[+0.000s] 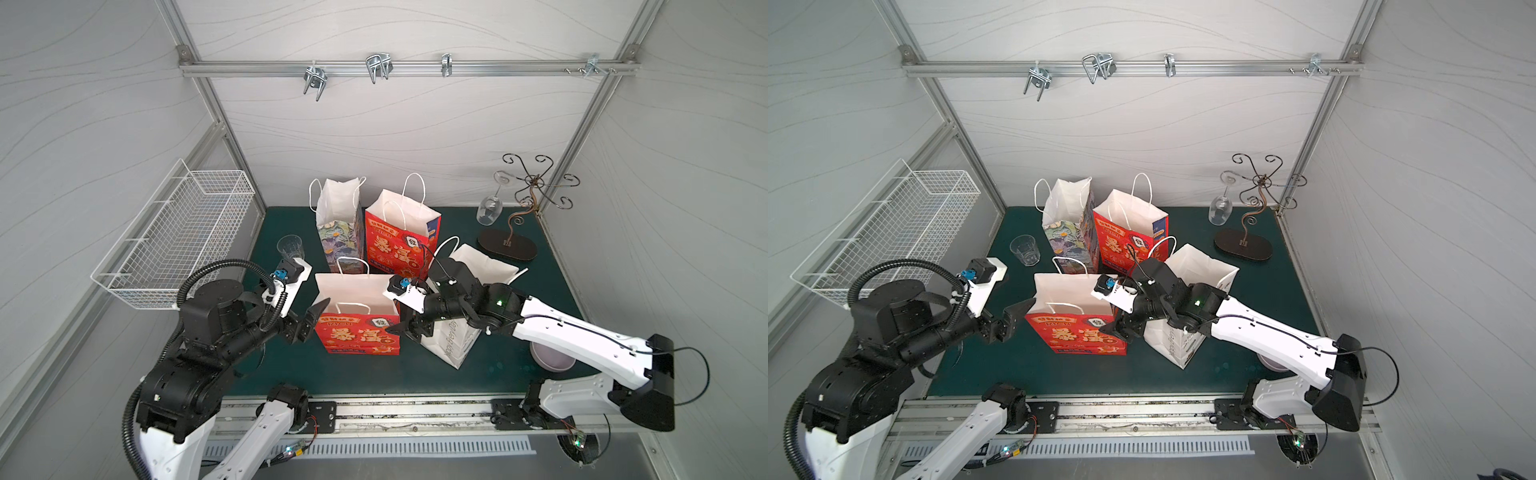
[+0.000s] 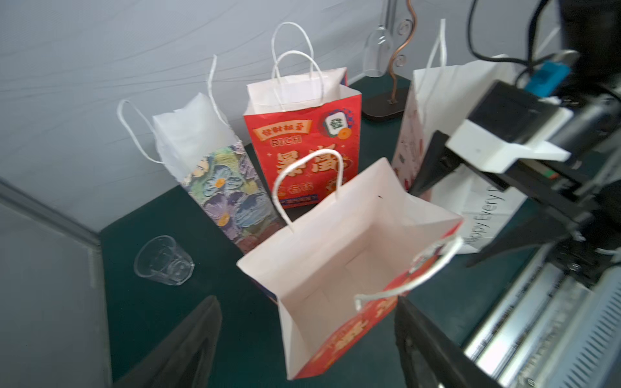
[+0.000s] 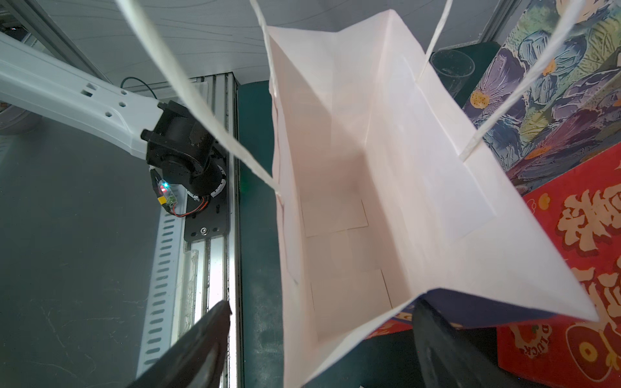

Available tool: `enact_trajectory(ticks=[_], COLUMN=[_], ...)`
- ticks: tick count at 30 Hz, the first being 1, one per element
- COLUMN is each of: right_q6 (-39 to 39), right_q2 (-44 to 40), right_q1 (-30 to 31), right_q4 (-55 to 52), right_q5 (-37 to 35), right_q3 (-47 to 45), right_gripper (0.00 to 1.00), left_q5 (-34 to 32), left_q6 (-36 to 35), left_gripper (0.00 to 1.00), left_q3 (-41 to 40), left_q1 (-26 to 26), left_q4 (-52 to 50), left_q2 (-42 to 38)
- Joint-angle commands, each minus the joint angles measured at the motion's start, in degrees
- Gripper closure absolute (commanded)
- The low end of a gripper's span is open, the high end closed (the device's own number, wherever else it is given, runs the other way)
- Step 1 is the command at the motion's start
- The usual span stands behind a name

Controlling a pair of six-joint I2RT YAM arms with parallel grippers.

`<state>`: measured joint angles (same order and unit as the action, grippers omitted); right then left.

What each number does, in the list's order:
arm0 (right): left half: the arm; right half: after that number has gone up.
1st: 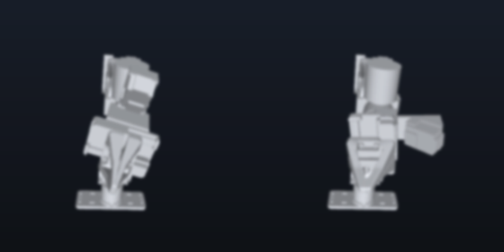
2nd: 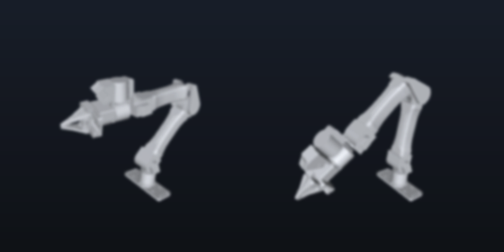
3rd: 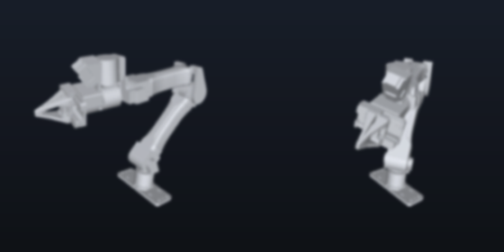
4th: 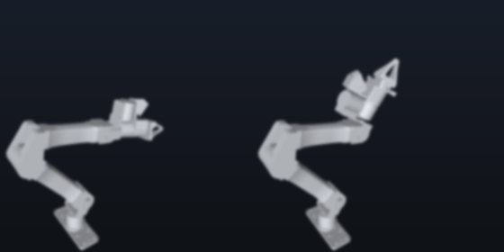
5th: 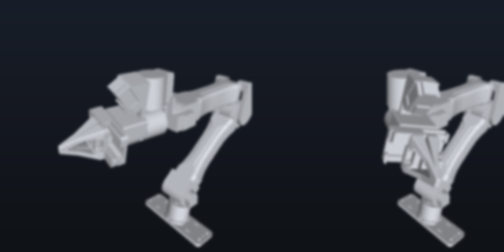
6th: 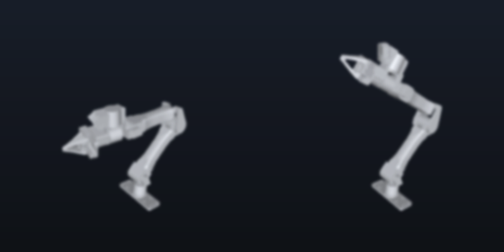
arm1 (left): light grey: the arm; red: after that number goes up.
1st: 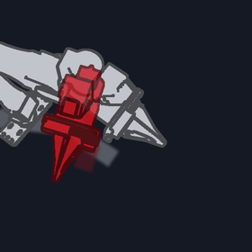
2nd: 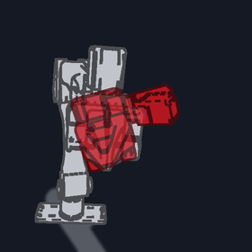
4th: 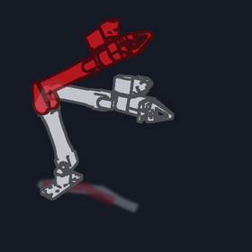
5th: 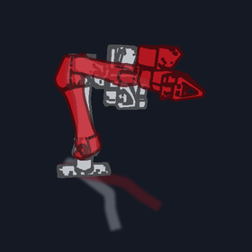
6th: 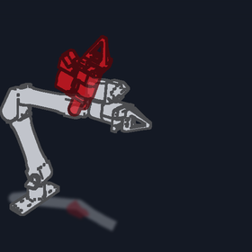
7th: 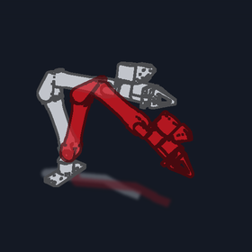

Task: Put away the paper bag
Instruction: Press the paper bag at the center of the board.

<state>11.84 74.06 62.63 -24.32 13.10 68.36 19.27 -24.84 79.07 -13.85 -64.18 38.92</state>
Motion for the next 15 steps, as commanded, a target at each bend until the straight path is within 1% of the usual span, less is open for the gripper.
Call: enact_trajectory(ticks=[1,4,7,11,15], right_q6=[0.85,2.10,3.64,4.86,4.96], right_q2=[-1.69,-2.87,-4.21,-6.14,-6.41], right_q1=[0.29,0.62,1.21,2.18,4.21], right_q4=[-3.30,-6.12,-9.06,-11.85,-13.21], right_q5=[0.01,-1.06,-2.21,-2.02,-1.83], right_q3=[1.28,1.90,2.69,4.17,4.52], right_gripper=[0.15,0.14,0.12,0.10,0.10], left_q5=[9.89,12.71,11.69,11.03,11.53], left_q6=[-12.27,-13.63,-15.23,-17.60,-21.18], left_gripper=[0.11,0.05,0.03,0.03,0.05], left_q3=[-0.12,-2.66,-6.05,-7.95,-8.01], left_q1=[0.23,0.22,0.22,0.25,0.22], left_q4=[-9.02,-8.60,-5.39,-1.65,-2.15], left_q2=[2.29,3.53,4.10,6.10,8.99])
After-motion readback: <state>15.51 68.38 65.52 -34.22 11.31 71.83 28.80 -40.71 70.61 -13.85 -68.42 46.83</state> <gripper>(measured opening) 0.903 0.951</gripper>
